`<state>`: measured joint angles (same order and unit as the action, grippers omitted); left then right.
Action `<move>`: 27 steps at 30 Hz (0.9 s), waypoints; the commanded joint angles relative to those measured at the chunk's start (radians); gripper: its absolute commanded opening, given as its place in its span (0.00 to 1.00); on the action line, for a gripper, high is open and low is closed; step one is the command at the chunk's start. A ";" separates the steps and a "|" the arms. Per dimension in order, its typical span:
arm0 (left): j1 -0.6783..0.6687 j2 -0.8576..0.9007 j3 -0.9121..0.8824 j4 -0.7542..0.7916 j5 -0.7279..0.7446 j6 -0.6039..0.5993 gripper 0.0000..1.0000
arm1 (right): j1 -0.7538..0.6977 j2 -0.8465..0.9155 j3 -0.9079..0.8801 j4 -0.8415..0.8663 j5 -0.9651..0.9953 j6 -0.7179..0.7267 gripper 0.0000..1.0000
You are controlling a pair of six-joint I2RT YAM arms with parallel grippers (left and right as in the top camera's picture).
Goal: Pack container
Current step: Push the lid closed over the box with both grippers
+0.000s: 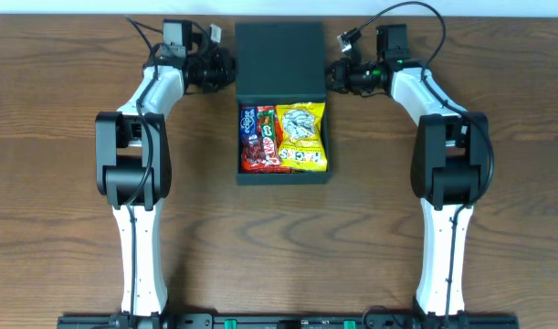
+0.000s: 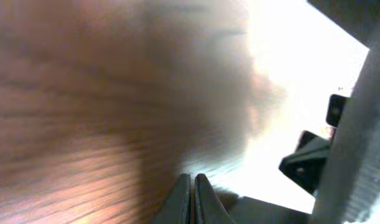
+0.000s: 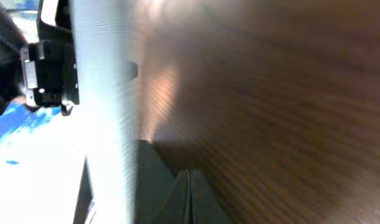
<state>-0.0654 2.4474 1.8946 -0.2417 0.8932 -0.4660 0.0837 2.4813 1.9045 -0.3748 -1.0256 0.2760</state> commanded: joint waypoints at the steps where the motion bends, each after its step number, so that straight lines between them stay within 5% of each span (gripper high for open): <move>1: 0.000 -0.013 0.074 -0.002 0.113 0.045 0.06 | -0.013 -0.027 0.046 -0.005 -0.079 -0.057 0.01; 13: 0.005 -0.195 0.103 -0.214 0.128 0.359 0.06 | -0.024 -0.208 0.065 -0.205 -0.071 -0.284 0.02; 20: 0.005 -0.339 0.103 -0.397 0.115 0.605 0.06 | -0.020 -0.354 0.064 -0.467 0.123 -0.494 0.02; 27: 0.004 -0.446 0.103 -0.604 -0.050 0.799 0.06 | -0.018 -0.454 0.064 -0.657 0.270 -0.627 0.02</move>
<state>-0.0616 2.0464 1.9820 -0.8181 0.9188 0.2012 0.0563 2.0747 1.9537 -1.0092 -0.8249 -0.2508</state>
